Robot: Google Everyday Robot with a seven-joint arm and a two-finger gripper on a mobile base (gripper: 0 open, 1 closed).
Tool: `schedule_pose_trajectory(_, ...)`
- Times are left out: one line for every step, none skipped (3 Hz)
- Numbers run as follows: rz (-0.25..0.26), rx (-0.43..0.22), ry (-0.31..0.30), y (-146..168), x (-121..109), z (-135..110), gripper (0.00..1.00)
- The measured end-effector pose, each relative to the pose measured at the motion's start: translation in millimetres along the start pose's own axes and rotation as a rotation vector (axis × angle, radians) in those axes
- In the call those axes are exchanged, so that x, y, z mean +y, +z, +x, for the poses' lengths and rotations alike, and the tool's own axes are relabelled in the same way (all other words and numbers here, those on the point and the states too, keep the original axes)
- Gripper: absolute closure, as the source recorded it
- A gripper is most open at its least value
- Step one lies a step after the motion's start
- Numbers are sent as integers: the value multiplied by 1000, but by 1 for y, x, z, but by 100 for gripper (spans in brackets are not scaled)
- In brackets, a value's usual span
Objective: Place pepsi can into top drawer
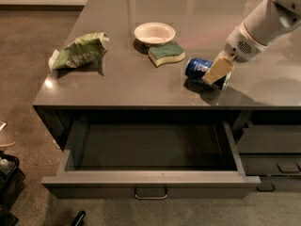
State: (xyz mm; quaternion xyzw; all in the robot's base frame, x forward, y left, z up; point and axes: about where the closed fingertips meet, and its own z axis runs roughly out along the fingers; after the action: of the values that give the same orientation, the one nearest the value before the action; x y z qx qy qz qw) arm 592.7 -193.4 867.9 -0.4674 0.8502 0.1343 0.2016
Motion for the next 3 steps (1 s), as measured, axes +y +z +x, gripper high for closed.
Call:
schedule_pose_trajectory(5,33,26,-23,13,17,100)
schedule_pose_trajectory(20,28,141,-59,53,52,100)
schedule_pose_trajectory(24,24,250,-80,88,86,100)
